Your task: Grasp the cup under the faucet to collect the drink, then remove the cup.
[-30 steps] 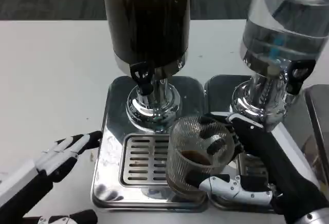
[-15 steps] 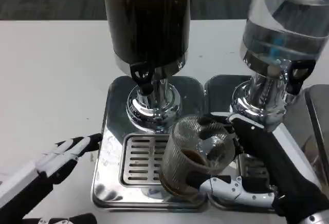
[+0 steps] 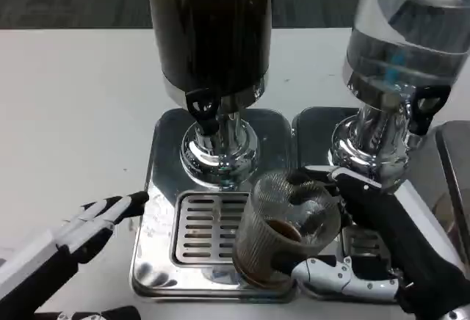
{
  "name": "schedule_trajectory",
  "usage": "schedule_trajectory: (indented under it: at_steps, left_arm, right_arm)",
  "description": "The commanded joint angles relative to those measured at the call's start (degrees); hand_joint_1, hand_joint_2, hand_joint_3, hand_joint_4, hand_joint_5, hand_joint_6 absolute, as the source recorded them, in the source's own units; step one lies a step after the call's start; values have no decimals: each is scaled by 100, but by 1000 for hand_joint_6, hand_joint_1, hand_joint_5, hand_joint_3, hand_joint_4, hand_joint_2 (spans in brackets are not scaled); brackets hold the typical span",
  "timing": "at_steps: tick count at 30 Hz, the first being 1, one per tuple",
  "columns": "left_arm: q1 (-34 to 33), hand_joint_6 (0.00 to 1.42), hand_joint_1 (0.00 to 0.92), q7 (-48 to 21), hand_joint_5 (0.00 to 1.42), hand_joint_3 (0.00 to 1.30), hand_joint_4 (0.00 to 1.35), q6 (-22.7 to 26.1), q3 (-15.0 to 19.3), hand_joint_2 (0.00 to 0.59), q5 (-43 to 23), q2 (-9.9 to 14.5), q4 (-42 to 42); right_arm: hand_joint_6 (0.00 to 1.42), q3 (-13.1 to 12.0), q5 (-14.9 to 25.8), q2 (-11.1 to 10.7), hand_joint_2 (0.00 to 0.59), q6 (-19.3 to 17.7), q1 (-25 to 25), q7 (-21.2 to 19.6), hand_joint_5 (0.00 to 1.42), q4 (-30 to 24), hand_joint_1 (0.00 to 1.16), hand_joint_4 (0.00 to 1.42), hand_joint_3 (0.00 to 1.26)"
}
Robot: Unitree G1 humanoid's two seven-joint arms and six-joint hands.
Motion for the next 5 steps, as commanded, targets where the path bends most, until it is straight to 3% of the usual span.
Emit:
schedule_trajectory:
  at_steps: [1, 5]
  left_arm:
    - [72, 0, 0, 84, 0, 0, 0, 36, -7, 81, 24, 6, -84]
    - [106, 0, 0, 89, 0, 0, 0, 31, -8, 81, -1, -4, -132]
  right_arm:
    - [702, -58, 173, 3, 271, -95, -42, -4, 655, -171, 695, 558, 503]
    - [702, -63, 216, -2, 271, -101, 1, 4, 655, -202, 695, 559, 505]
